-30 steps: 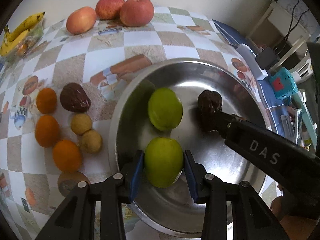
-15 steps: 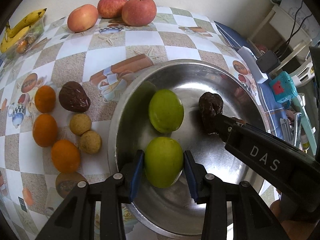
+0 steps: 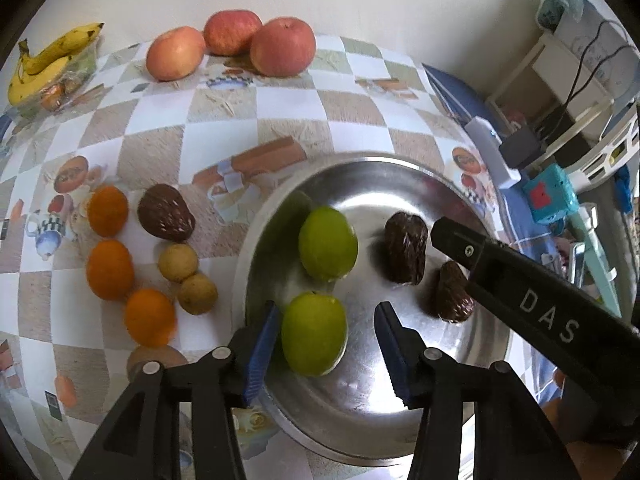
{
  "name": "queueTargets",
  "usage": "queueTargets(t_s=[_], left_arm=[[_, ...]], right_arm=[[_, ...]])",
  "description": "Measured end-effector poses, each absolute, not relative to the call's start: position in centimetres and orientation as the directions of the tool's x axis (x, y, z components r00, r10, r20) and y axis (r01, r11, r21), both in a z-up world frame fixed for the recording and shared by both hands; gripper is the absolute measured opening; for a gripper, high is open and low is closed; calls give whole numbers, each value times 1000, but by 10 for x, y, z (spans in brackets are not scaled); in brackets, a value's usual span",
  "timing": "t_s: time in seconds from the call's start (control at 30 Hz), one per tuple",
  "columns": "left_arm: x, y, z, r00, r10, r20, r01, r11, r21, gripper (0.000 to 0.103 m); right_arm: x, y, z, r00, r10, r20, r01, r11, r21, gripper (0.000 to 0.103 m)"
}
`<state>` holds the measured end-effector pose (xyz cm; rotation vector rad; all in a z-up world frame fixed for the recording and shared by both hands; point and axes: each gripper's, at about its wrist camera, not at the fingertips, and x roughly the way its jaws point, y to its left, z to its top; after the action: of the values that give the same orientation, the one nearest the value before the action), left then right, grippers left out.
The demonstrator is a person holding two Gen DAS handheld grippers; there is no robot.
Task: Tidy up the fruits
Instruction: 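Open the right tool in the bowl while the left tool releases its green fruit, then move both tools back toward the remaining fruit row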
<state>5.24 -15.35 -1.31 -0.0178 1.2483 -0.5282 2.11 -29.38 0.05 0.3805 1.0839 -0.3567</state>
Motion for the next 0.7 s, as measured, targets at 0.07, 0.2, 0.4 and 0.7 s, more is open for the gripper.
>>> queueTargets(t_s=[0.07,0.2,0.4,0.7], left_arm=[[54,-149,-10,224,-390,-893,359,885,-296,54],[59,-140,-5,242,-394,-887,333,892,-306,54],[72,-115,0,269,-397,-878,266,906,-328,54],[96,-54,4,349,-342,-872,97,939,-330,54]], right_arm=[[21,-293,4,435,-95,-895,458,879,130,60],[21,-293,8,444,-102,-890,462,877,129,59],[21,-293,6,441,-86,-893,458,878,142,59],[26,-278,6,439,-65,-896,415,899,138,59]])
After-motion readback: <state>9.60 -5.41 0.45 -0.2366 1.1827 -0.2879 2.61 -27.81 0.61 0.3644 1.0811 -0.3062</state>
